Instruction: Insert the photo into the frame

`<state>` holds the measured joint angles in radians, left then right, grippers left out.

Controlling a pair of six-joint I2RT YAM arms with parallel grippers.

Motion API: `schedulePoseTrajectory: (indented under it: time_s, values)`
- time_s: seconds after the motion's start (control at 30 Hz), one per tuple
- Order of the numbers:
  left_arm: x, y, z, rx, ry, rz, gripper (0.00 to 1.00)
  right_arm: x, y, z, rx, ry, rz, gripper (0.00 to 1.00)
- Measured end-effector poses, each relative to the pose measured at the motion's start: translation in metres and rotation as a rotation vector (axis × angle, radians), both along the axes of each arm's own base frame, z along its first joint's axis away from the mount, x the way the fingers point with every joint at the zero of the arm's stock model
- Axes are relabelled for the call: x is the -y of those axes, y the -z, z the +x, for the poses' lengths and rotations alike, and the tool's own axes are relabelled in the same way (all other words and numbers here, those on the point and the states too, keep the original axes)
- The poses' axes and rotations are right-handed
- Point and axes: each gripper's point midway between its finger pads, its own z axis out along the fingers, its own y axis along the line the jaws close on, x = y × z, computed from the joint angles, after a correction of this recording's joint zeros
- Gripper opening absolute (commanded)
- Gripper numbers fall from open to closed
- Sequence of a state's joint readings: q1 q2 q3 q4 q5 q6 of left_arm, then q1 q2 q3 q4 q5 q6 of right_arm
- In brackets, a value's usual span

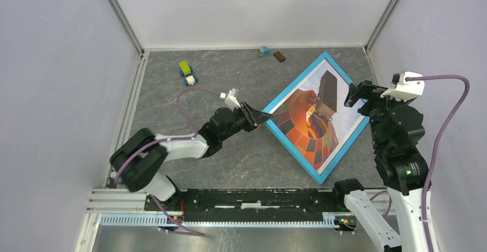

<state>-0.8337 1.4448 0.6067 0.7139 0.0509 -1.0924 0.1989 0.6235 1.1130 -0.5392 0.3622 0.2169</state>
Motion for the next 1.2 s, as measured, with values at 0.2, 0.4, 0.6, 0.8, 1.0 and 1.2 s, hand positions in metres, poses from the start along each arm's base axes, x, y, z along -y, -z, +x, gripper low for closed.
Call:
schedulePoseTrajectory:
  time_s: [0.2, 0.4, 0.6, 0.8, 1.0, 1.2]
  values:
    - [0.021, 0.059, 0.022, -0.196, 0.009, -0.105, 0.02, 0.001, -0.003, -0.004, 0.011, -0.004, -0.01, 0.98]
    - [0.03, 0.081, 0.026, -0.239, 0.014, -0.141, 0.02, 0.001, -0.006, -0.01, 0.031, -0.014, -0.024, 0.98]
    - [0.033, 0.097, 0.025, -0.266, 0.026, -0.128, 0.04, 0.0, 0.004, -0.01, 0.014, -0.023, -0.032, 0.98]
    - [0.031, 0.105, 0.024, -0.292, 0.021, -0.102, 0.34, -0.002, 0.008, -0.009, 0.004, -0.035, -0.032, 0.98]
    - [0.022, 0.141, 0.017, -0.423, -0.016, 0.029, 0.55, -0.005, 0.008, -0.009, 0.005, -0.049, -0.032, 0.98]
    - [0.012, 0.146, 0.02, -0.497, -0.071, 0.122, 0.79, -0.005, 0.008, -0.01, 0.006, -0.05, -0.033, 0.98]
